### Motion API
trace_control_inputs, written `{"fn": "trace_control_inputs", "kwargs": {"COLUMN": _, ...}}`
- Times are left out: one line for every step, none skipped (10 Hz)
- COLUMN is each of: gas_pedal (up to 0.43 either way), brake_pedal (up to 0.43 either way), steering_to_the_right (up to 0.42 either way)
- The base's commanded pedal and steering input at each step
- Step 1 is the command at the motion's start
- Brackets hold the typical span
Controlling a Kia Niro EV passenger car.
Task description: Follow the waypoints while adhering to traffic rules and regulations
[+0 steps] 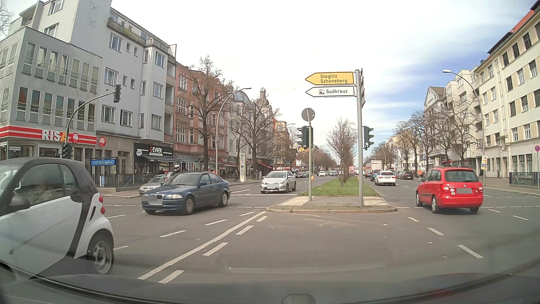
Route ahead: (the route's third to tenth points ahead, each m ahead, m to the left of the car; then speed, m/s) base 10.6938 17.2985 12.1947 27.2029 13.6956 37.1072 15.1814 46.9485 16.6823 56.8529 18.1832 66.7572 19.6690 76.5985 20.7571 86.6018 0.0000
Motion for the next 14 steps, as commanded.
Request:
{"fn": "trace_control_inputs", "kwargs": {"gas_pedal": 0.0, "brake_pedal": 0.293, "steering_to_the_right": -0.707}}
{"fn": "trace_control_inputs", "kwargs": {"gas_pedal": 0.0, "brake_pedal": 0.293, "steering_to_the_right": -0.707}}
{"fn": "trace_control_inputs", "kwargs": {"gas_pedal": 0.0, "brake_pedal": 0.293, "steering_to_the_right": -0.707}}
{"fn": "trace_control_inputs", "kwargs": {"gas_pedal": 0.0, "brake_pedal": 0.287, "steering_to_the_right": -0.707}}
{"fn": "trace_control_inputs", "kwargs": {"gas_pedal": 0.0, "brake_pedal": 0.293, "steering_to_the_right": -0.707}}
{"fn": "trace_control_inputs", "kwargs": {"gas_pedal": 0.0, "brake_pedal": 0.293, "steering_to_the_right": -0.707}}
{"fn": "trace_control_inputs", "kwargs": {"gas_pedal": 0.0, "brake_pedal": 0.293, "steering_to_the_right": -0.707}}
{"fn": "trace_control_inputs", "kwargs": {"gas_pedal": 0.0, "brake_pedal": 0.287, "steering_to_the_right": -0.707}}
{"fn": "trace_control_inputs", "kwargs": {"gas_pedal": 0.0, "brake_pedal": 0.293, "steering_to_the_right": -0.707}}
{"fn": "trace_control_inputs", "kwargs": {"gas_pedal": 0.0, "brake_pedal": 0.293, "steering_to_the_right": -0.707}}
{"fn": "trace_control_inputs", "kwargs": {"gas_pedal": 0.0, "brake_pedal": 0.293, "steering_to_the_right": -0.707}}
{"fn": "trace_control_inputs", "kwargs": {"gas_pedal": 0.0, "brake_pedal": 0.293, "steering_to_the_right": -0.707}}
{"fn": "trace_control_inputs", "kwargs": {"gas_pedal": 0.0, "brake_pedal": 0.293, "steering_to_the_right": -0.707}}
{"fn": "trace_control_inputs", "kwargs": {"gas_pedal": 0.0, "brake_pedal": 0.293, "steering_to_the_right": -0.707}}
